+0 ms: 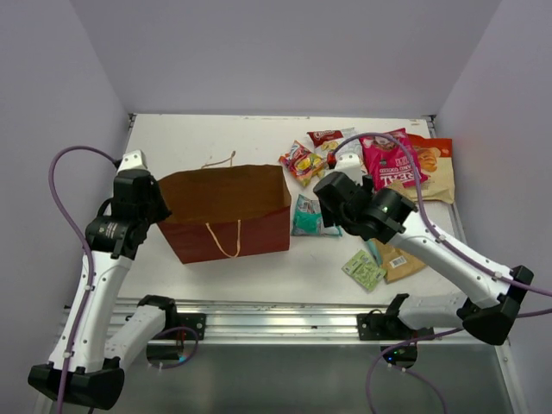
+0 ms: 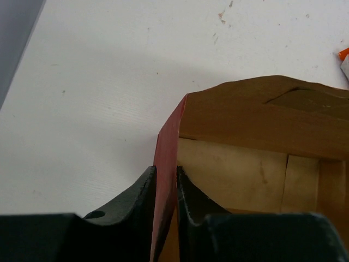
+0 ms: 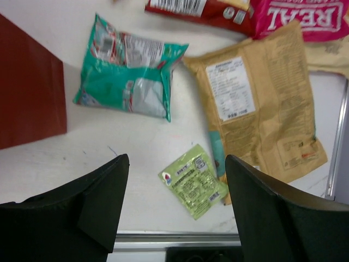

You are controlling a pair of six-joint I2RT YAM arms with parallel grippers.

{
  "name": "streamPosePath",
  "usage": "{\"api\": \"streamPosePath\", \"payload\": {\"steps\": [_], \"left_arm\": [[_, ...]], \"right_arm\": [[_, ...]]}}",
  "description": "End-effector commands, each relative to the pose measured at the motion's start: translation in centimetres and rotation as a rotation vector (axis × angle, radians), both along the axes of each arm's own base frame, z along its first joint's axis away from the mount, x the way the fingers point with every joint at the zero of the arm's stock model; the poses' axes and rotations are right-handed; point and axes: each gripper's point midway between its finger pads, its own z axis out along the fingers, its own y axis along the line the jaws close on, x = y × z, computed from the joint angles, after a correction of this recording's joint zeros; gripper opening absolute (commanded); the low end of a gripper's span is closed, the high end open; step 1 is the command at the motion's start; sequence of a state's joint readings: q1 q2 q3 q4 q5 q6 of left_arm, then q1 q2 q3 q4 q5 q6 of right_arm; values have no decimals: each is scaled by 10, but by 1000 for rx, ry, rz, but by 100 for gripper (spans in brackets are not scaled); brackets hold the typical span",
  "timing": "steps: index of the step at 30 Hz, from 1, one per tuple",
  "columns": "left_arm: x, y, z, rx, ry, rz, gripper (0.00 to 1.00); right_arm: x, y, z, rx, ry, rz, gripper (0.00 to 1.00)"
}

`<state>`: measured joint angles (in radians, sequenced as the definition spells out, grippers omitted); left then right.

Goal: Place the snacks into the paper bag

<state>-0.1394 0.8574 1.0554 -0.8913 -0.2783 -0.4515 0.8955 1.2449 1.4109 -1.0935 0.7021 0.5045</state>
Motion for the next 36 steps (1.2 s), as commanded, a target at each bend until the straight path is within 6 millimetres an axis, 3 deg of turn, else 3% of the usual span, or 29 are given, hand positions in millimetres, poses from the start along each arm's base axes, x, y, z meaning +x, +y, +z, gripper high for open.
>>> {"api": "streamPosePath", "payload": {"steps": [1, 2, 6, 10, 11, 17, 23, 28, 29, 30, 32, 33, 36], "left_arm": [[13, -6, 11, -10, -60, -37, 22], [13, -6, 9, -7, -55, -39, 16], [15, -7, 3, 0, -35, -53, 0], [16, -9, 0, -3, -30, -66, 0], [16, -9, -1, -1, -28, -67, 0], [17, -9, -1, 6, -26, -76, 0], [17, -9, -1, 13, -23, -76, 0], [17, -6, 0, 26, -23, -69, 0], [17, -6, 0, 28, -23, -67, 0], [17, -5, 0, 31, -23, -65, 0], [17, -4, 1, 35, -25, -63, 0], [17, -4, 1, 34, -25, -61, 0], [17, -3, 0, 42, -23, -58, 0]], "right_arm": [[-3, 20, -36, 100, 49, 15, 76], [-5, 17, -56, 77, 76, 7, 77], [4, 20, -92, 88, 98, -2, 82], [26, 19, -116, 161, 74, -28, 81], [30, 7, -130, 158, 89, -61, 81], [57, -4, -169, 218, 127, -98, 78], [79, 9, -185, 264, 155, -70, 76], [81, 9, -221, 215, 248, -80, 71], [80, 9, -226, 207, 264, -81, 68], [80, 8, -230, 199, 275, -84, 55], [77, 2, -239, 166, 305, -106, 21], [75, -1, -240, 154, 316, -109, 0], [72, -8, -228, 128, 309, -110, 0]]}}
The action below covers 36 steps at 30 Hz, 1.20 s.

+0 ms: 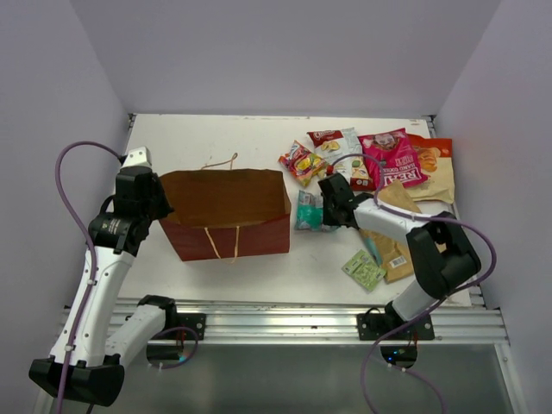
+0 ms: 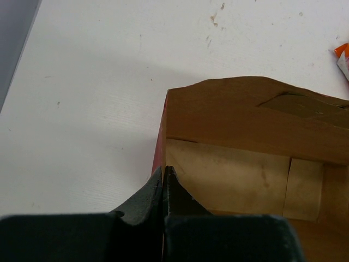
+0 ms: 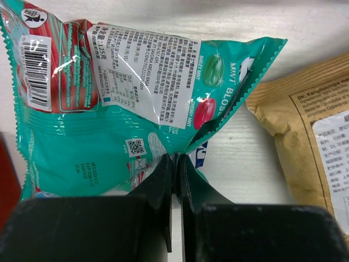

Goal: Place the snacks into the paper bag

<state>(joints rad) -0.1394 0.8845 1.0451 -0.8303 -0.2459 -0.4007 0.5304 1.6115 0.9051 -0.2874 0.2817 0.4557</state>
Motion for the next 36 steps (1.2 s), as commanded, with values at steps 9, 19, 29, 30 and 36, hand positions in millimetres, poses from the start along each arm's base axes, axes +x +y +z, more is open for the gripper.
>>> {"api": "streamPosePath", "payload": {"steps": [9, 19, 29, 30, 36], "left_arm": [[6, 3, 3, 26, -16, -1, 0], [8, 2, 5, 28, -13, -8, 0], [4, 5, 8, 37, -19, 6, 0], [4, 6, 8, 38, -17, 7, 0], [3, 7, 8, 40, -21, 11, 0]], "right_arm": [[21, -20, 243, -4, -381, 39, 0], [-13, 104, 404, 369, -515, 460, 0], [-62, 193, 355, 415, -364, 641, 0], [-63, 194, 352, 416, -359, 641, 0], [-58, 197, 333, 393, -333, 626, 0]]}}
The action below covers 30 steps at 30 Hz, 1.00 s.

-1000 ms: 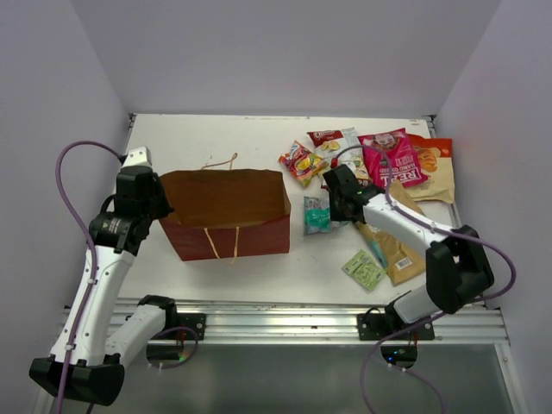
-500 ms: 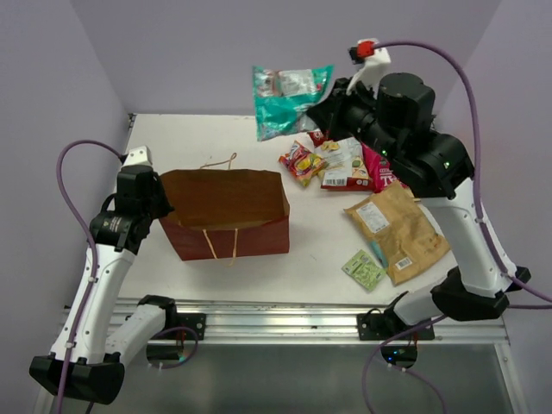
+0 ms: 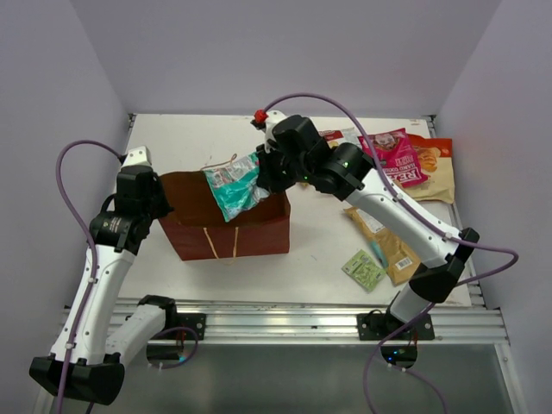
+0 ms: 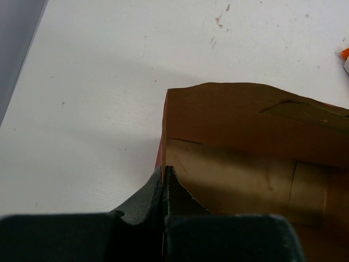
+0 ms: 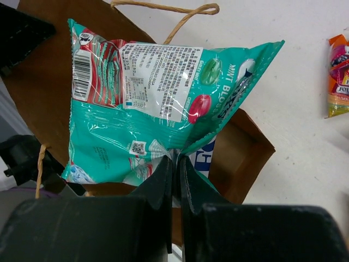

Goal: Place the snacks into the paper bag

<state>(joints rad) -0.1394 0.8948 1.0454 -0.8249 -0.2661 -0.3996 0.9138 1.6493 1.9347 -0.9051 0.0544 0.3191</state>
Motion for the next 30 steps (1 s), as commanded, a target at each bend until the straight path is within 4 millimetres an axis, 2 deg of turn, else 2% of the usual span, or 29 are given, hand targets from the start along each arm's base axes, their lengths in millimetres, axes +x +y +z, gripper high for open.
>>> {"api": "streamPosePath", "payload": {"steps": [1, 2, 3, 4, 5, 6, 7, 9, 11, 12, 13, 14, 15, 16, 17, 18, 19, 20, 21, 24, 25, 26, 27, 29, 30], "left_arm": [[0, 3, 9, 26, -22, -6, 0], [0, 3, 9, 25, -22, -5, 0], [0, 3, 9, 25, -25, -4, 0], [0, 4, 9, 26, -24, -4, 0], [0, 4, 9, 26, -25, -2, 0], [0, 4, 8, 27, -22, -4, 0], [0, 4, 8, 27, -22, -4, 0], [0, 3, 7, 25, -22, -7, 0], [0, 3, 7, 24, -20, -8, 0], [0, 3, 8, 25, -23, -6, 0], [0, 3, 8, 25, -25, -6, 0], [0, 4, 9, 27, -25, -5, 0], [-1, 3, 9, 26, -26, -7, 0], [-1, 3, 8, 26, -25, -7, 0], [-1, 3, 7, 23, -25, -8, 0], [-1, 3, 7, 24, -24, -10, 0], [-1, 2, 7, 21, -23, -12, 0], [0, 2, 7, 21, -24, -14, 0], [0, 1, 8, 19, -27, -16, 0], [1, -1, 9, 15, -25, -25, 0], [1, -1, 8, 16, -22, -26, 0], [2, -2, 9, 15, -23, -29, 0], [1, -2, 9, 15, -23, -29, 0], [1, -2, 10, 14, -25, -32, 0], [0, -2, 11, 14, -28, -32, 0]], "right_arm": [[1, 4, 43, 129, -76, -6, 2], [1, 4, 43, 131, -75, -8, 25], [1, 3, 47, 142, -82, -10, 41], [0, 2, 50, 150, -84, -16, 67], [0, 0, 55, 160, -94, -20, 78], [1, -3, 58, 160, -103, -33, 84], [0, -8, 67, 169, -118, -40, 84], [-2, -16, 67, 142, -119, -51, 84], [-1, -31, 75, 124, -147, -96, 84], [-2, -42, 72, 90, -149, -121, 84], [5, -69, 81, 54, -208, -224, 85], [7, -86, 82, 19, -231, -281, 86], [12, -115, 77, -40, -239, -370, 87], [16, -134, 62, -96, -225, -431, 88], [15, -161, 62, -94, -218, -517, 89], [23, -193, 48, -128, -184, -616, 90], [23, -208, 9, -209, -120, -650, 92], [19, -225, 0, -219, -113, -698, 93], [19, -242, -39, -305, -61, -737, 95], [15, -268, -87, -394, 6, -827, 99], [9, -273, -113, -440, 50, -832, 99], [8, -275, -124, -452, 62, -836, 99], [9, -278, -143, -461, 83, -841, 99], [11, -282, -160, -481, 96, -853, 99], [14, -289, -174, -509, 109, -870, 99]]}}
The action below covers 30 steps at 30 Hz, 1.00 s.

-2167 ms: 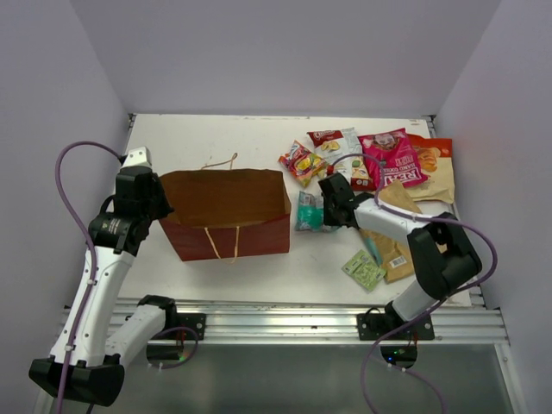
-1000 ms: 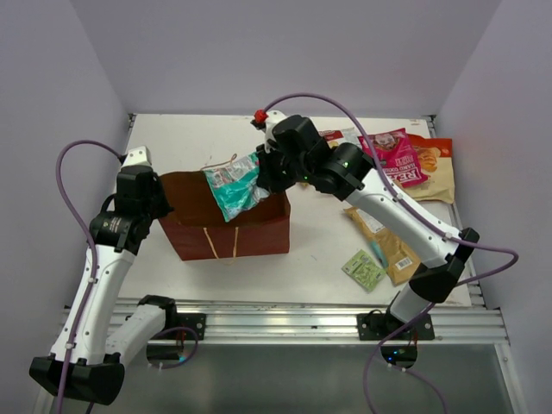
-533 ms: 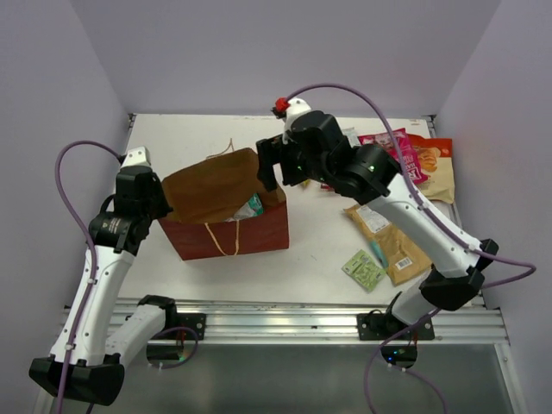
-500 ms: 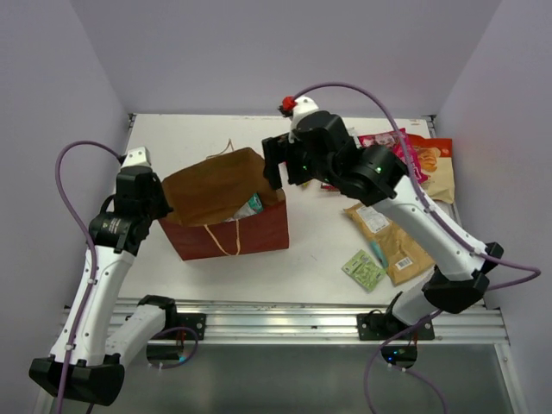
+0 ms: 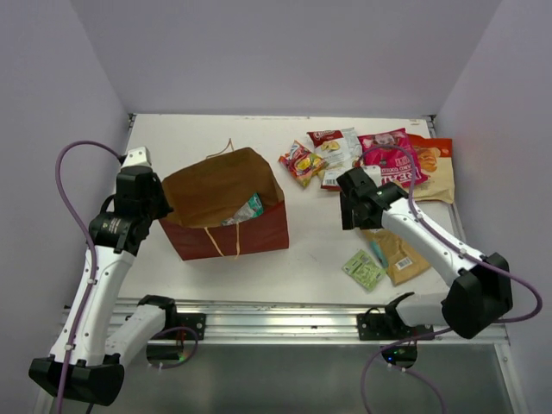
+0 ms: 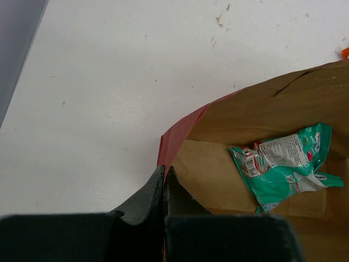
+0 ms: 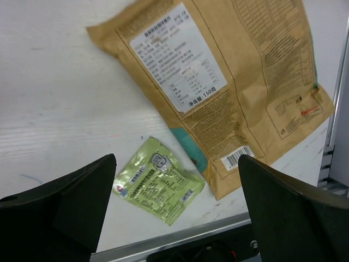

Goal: Place the snacks into the paper bag

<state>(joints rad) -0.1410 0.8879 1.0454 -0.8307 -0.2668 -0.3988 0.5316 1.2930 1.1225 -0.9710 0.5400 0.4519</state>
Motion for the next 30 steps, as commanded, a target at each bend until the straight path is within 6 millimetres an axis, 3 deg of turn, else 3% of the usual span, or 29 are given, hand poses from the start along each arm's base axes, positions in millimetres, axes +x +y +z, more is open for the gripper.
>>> {"api": "streamPosePath", "payload": {"steps": [1, 8, 14, 20, 23, 24, 25, 26, 30], "left_arm": [[2, -3, 12, 14, -28, -31, 0], [0, -2, 14, 22, -32, -30, 0], [0, 0, 17, 32, -37, -23, 0], [-1, 4, 18, 45, -39, -10, 0], [0, 4, 17, 48, -39, -8, 0], [0, 4, 17, 48, -39, -8, 0], [-1, 5, 17, 51, -37, -8, 0], [-1, 5, 17, 50, -38, -7, 0], [-1, 5, 15, 51, -36, -6, 0]], "right_arm": [[18, -13, -15, -13, -64, -85, 99], [35, -36, -58, -88, -12, -136, 99], [37, -27, -103, -54, 130, -94, 98], [28, -26, -124, -55, 179, -85, 93], [26, -29, -130, -77, 207, -87, 57], [28, -30, -128, -83, 201, -97, 20], [28, -31, -125, -86, 196, -99, 8], [28, -32, -123, -91, 193, -101, 0], [37, -30, -95, -84, 144, -72, 0]]}}
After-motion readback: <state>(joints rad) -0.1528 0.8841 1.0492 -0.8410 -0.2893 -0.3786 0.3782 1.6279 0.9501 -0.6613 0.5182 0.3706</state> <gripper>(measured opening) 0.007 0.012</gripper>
